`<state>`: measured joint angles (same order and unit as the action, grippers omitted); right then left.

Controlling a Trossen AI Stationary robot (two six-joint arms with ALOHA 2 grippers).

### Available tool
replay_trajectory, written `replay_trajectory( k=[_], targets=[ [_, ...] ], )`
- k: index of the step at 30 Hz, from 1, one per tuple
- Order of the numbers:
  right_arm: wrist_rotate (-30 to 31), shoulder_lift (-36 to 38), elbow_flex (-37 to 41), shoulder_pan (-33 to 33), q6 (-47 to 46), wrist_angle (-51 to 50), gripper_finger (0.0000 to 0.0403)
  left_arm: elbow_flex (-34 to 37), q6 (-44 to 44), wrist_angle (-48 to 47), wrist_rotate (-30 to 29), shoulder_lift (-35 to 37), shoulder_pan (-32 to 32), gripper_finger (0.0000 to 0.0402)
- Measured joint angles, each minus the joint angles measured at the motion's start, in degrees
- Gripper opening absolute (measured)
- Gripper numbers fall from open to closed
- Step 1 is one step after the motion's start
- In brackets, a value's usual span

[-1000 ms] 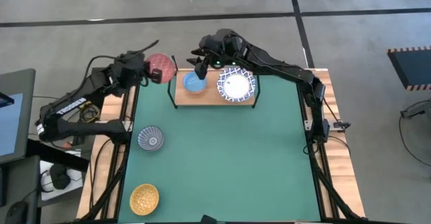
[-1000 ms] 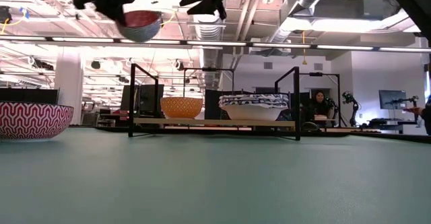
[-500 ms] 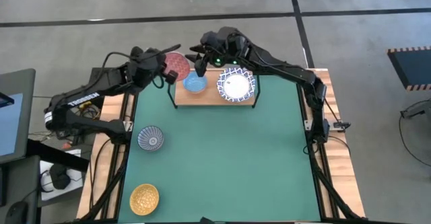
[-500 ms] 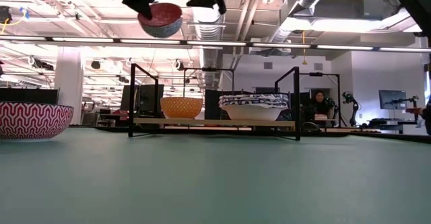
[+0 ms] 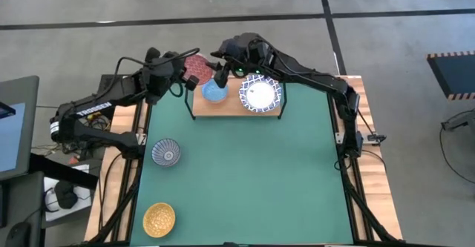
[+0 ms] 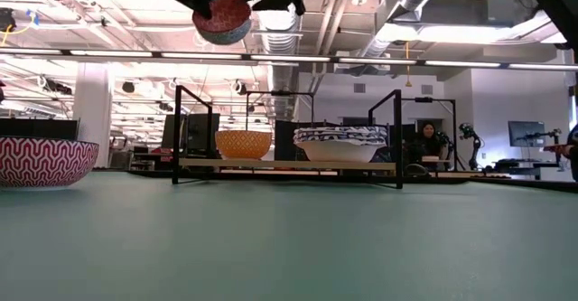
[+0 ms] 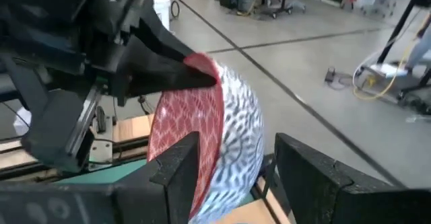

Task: Place and stack bowls onto a shelf
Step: Stack the red bowl on top of the blue bowl on the shelf

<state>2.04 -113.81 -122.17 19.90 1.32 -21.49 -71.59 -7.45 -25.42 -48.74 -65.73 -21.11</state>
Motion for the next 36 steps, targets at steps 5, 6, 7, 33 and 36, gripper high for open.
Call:
replay_trajectory(
  k=[5, 6, 7, 33, 36],
  targets=[
    [-0.24, 0.17, -0.02, 0.07, 0.64, -2.36, 0.0218, 0.02, -0.60, 1.22, 2.00, -0.02, 1.80, 0.0000],
    [-0.24, 0.15, -0.02, 0.07, 0.62, -3.05, 0.0218, 0.02, -1.16, 1.96, 2.50, -0.05, 2.17, 0.0000],
    [-0.17, 0.15, -0.02, 0.04, 0.60, -3.54, 0.0217, 0.02, -1.90, 2.79, 2.80, -0.05, 2.62, 0.0000],
    [4.05, -0.17, 0.11, 2.05, -2.96, -15.02, 0.0044, -0.07, 14.50, 6.40, 10.66, -2.45, 5.75, 0.0156],
    [4.04, -1.60, 0.07, 2.04, -3.71, -13.58, 0.0043, 0.00, 13.55, 6.82, 7.47, -1.12, 5.74, 0.0183]
  ],
)
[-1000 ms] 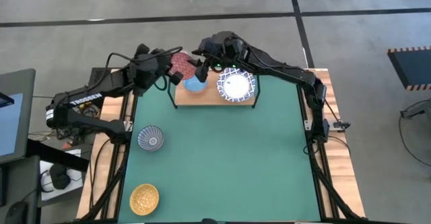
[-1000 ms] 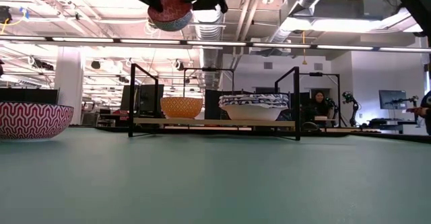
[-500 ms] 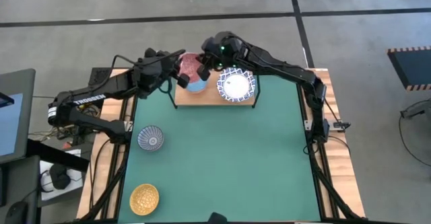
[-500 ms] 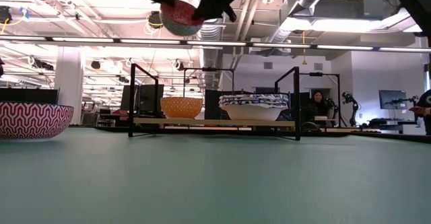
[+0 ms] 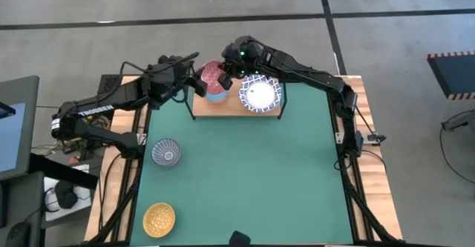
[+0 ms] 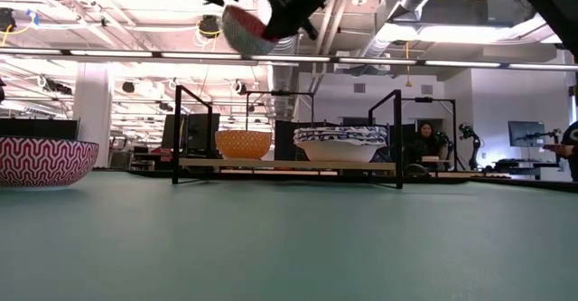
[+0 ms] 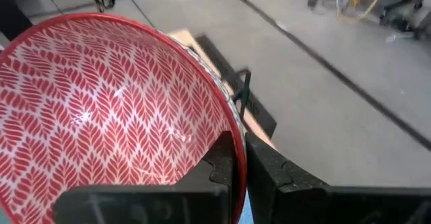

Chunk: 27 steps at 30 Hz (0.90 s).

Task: Place and stack bowls onto a shelf
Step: Stack the red bowl on top of the blue bowl on the shelf

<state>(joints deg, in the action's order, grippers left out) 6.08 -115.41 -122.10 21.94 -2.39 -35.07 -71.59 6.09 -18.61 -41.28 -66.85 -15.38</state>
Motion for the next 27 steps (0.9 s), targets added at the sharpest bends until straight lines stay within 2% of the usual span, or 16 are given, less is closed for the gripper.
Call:
replay_trajectory(
  k=[2, 4, 7, 9, 15, 21, 27],
  targets=[
    [-0.06, -1.27, 0.04, 0.75, -0.50, -0.55, 0.0043, -0.34, -1.40, -0.04, -2.78, 1.04, 0.00, 0.0196],
    [-0.22, -3.76, -0.15, 1.19, -2.28, 2.98, 0.0042, -0.67, -2.52, -1.38, -5.24, 2.19, 0.00, 0.0204],
    [-0.69, -6.99, -0.82, 2.78, -3.82, 0.49, 0.0042, -1.01, -3.26, -2.27, -6.95, 3.85, -0.10, 0.0207],
    [-0.85, -9.34, -2.32, 4.02, -5.22, 1.14, 0.0042, -1.01, -3.24, -3.41, -7.04, 4.92, -0.45, 0.0207],
    [-5.32, -14.82, -5.31, 5.80, -6.73, -5.60, 0.0042, -1.05, 1.37, -9.91, -6.23, 5.56, -1.12, 0.0208],
    [-6.92, -16.38, -5.69, 5.89, -7.25, -5.23, 0.0044, -1.04, 8.10, -17.65, -3.86, 4.85, -1.64, 0.0208],
    [-7.52, -17.80, -5.49, 6.02, -7.22, -6.74, 0.0046, -1.00, 10.51, -21.56, -2.66, 4.30, -1.88, 0.0208]
  ],
)
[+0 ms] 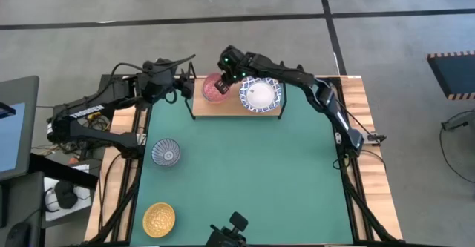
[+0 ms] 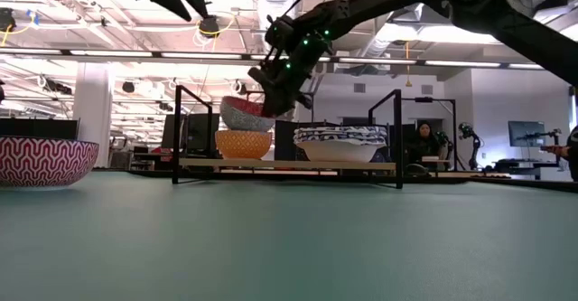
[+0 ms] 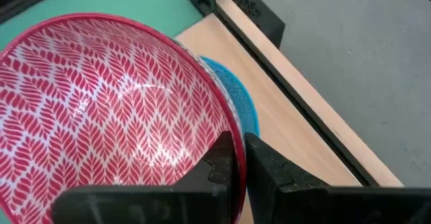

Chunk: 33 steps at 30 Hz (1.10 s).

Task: Place and stack bowls onto a shelf
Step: Stack the red bowl on top of the blue bowl on the shelf, then stack the blue patterned bowl on top of the red bowl on the shelf

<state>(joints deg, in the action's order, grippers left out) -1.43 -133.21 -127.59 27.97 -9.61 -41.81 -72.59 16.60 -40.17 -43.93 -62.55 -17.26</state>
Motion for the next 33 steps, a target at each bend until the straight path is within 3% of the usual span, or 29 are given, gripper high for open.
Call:
replay_trajectory(
  k=[8, 20, 28, 33],
  targets=[
    [-0.36, 0.31, -0.04, 0.33, -0.04, 0.11, 0.0081, 0.02, 2.05, -2.15, 1.91, -0.92, 0.00, 0.0208],
    [-1.75, 0.40, -0.04, 1.07, -0.59, 0.95, 0.0204, 0.02, 4.48, -4.76, 3.11, -1.23, 0.00, 0.0208],
    [-1.77, 0.01, 0.20, 0.95, 1.16, -0.36, 0.0196, 0.02, 12.58, -13.40, 3.24, -1.22, 0.02, 0.0208],
    [-1.93, 0.19, 0.48, 0.28, 1.49, -2.50, 0.0188, 2.32, 22.49, -25.63, 11.31, -0.43, 1.65, 0.0208]
  ],
)
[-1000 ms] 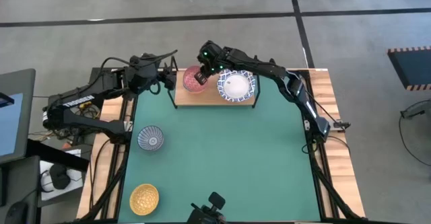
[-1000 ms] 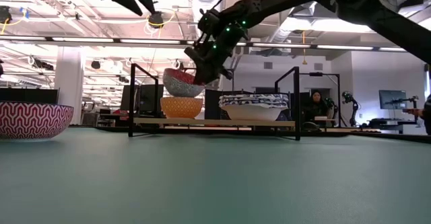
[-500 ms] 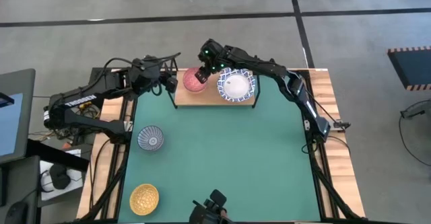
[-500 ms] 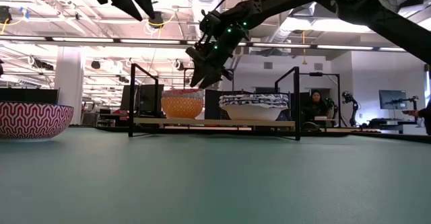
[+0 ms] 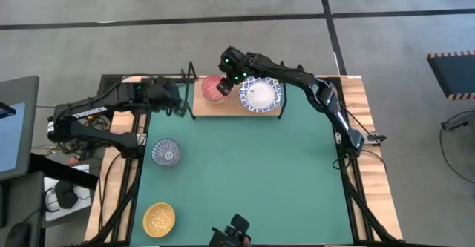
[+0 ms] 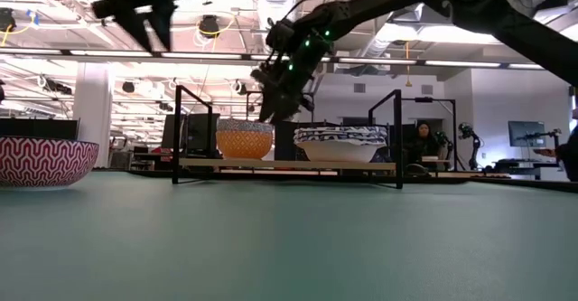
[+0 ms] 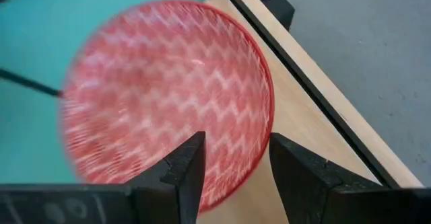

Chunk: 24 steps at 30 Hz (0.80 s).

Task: Place and stack bowls onto a shelf
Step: Stack the blue patterned bowl on top of the red bowl on the shelf

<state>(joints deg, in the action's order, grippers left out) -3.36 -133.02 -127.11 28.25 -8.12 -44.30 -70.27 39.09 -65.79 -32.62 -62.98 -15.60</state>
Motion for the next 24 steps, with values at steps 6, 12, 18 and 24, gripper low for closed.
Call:
replay_trajectory(
  k=[6, 12, 18, 24],
  targets=[
    [-5.50, 6.03, -0.12, -0.99, -0.47, -2.14, 0.0189, 8.97, 5.84, -2.92, 15.29, 4.25, 5.30, 0.0208],
    [-5.59, 12.60, -0.11, -2.52, 0.49, -2.69, 0.0189, 20.77, 8.84, -2.68, 21.03, 6.06, 6.54, 0.0208],
    [-5.52, 16.32, -0.11, -2.07, 0.52, -1.96, 0.0189, 28.85, 11.56, -2.17, 25.81, 6.00, 4.66, 0.0208],
    [-5.48, 17.01, -0.11, -1.46, 0.52, -2.69, 0.0189, 32.80, 9.90, 0.11, 28.45, 6.01, 3.92, 0.0208]
  ],
)
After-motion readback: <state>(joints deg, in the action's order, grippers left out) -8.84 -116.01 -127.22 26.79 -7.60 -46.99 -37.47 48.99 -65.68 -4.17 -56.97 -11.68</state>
